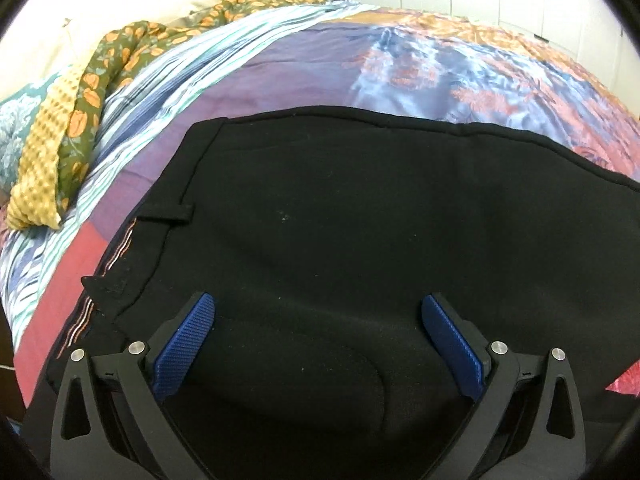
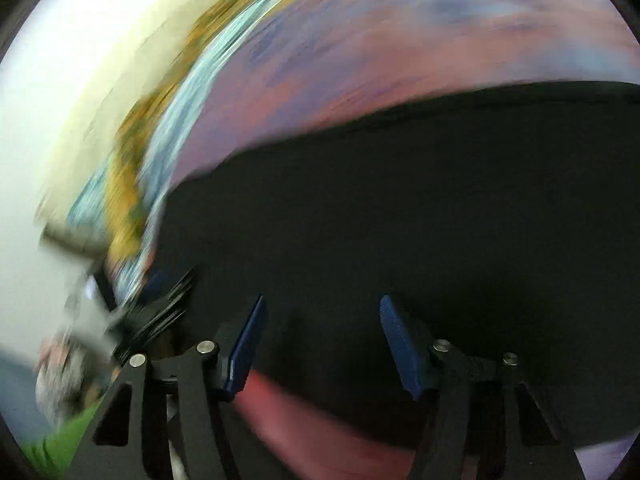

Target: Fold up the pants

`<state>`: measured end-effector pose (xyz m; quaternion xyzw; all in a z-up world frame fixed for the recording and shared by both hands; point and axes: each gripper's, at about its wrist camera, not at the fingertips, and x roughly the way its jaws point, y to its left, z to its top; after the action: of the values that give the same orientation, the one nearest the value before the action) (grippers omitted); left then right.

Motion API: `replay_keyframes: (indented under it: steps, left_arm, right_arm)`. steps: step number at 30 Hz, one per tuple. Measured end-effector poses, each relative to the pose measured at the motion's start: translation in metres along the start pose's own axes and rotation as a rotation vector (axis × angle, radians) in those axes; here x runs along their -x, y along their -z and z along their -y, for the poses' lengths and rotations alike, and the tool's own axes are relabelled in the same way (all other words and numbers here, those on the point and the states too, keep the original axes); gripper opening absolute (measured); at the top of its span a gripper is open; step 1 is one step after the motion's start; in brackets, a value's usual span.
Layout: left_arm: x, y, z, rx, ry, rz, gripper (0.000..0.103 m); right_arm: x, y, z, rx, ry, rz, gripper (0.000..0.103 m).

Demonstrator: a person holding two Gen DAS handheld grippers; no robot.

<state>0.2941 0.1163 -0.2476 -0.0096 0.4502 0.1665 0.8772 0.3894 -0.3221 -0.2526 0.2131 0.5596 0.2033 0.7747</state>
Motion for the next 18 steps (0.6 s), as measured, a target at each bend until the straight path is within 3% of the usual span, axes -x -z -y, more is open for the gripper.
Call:
replay_keyframes:
  steps: [3,5,6,8,11,14,16,18]
  left_arm:
    - [0.002,0.001,0.001,-0.001,-0.001,0.001,0.103]
    - [0.001,-0.004,0.000,-0.003,-0.002,-0.012,0.103]
    - [0.003,-0.007,0.000,-0.010,-0.010,-0.026,0.102]
    - [0.023,-0.011,0.002,-0.021,-0.020,-0.047,0.102]
    - [0.084,0.009,0.010,-0.053,0.090,0.014,0.102]
    - [0.119,0.052,0.032,-0.130,0.194,-0.022,0.102]
    - [0.125,0.095,0.056,-0.247,0.245,-0.109,0.102]
    - [0.126,0.122,0.065,-0.318,0.235,-0.131,0.102]
  right_arm:
    - [0.077,-0.008,0.089,-0.153,0.227,0.133,0.059]
    - [0.129,0.010,0.110,-0.162,0.381,0.183,0.062]
    - [0.146,0.019,0.110,-0.150,0.400,0.195,0.065]
    - [0.175,0.054,0.090,-0.088,0.379,0.202,0.070]
    - [0.192,0.126,0.056,-0.036,0.240,0.167,0.079]
    - [0.179,0.194,0.035,-0.046,0.121,0.108,0.080]
    - [0.160,0.235,0.036,-0.088,0.138,0.058,0.080]
    - [0.155,0.257,0.056,-0.161,0.158,0.051,0.080]
